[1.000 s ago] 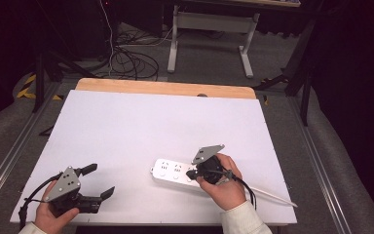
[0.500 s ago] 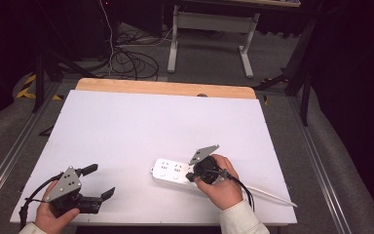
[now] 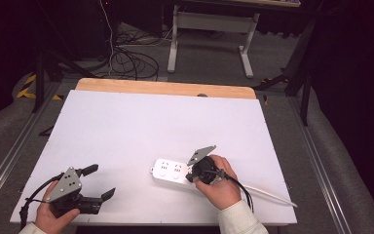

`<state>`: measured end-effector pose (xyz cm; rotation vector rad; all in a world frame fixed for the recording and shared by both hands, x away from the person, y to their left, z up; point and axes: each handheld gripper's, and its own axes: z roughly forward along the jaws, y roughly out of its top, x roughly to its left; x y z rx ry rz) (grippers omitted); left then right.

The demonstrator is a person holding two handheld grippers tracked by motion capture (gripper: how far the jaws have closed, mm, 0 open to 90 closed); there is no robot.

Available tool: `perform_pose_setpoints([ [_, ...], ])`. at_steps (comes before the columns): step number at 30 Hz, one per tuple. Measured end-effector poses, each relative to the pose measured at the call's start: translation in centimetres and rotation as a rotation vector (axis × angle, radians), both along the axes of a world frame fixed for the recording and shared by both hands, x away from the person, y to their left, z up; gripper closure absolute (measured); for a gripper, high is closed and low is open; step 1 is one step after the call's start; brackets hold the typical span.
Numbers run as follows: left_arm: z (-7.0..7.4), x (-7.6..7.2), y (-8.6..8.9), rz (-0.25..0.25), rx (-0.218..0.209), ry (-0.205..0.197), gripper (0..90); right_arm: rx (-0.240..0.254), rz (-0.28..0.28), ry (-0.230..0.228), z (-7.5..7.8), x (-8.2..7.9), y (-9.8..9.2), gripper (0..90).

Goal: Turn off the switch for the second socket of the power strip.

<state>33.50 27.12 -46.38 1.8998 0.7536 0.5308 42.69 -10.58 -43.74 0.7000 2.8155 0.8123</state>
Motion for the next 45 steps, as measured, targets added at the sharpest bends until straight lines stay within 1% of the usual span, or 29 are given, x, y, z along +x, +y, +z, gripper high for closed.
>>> perform_pose_setpoints([
  [7,0.0,0.0,0.02,0.001,0.003,0.002,8.6,-0.004,0.001,-0.005,-0.06,0.07,0.17,90.0],
  [24,0.0,0.0,0.04,0.003,0.001,0.004,8.6,-0.021,0.004,0.0,-0.29,0.09,0.34,90.0],
  [30,-0.02,0.02,0.05,0.005,-0.002,0.004,8.6,-0.015,0.012,0.003,-0.34,0.15,0.26,90.0],
  [35,-0.04,0.03,0.04,0.005,-0.003,0.007,8.6,-0.013,0.008,0.007,-0.36,0.15,0.24,90.0],
  [45,-0.03,0.02,0.03,0.007,-0.004,0.007,8.6,-0.014,0.014,0.002,-0.38,0.11,0.23,90.0],
])
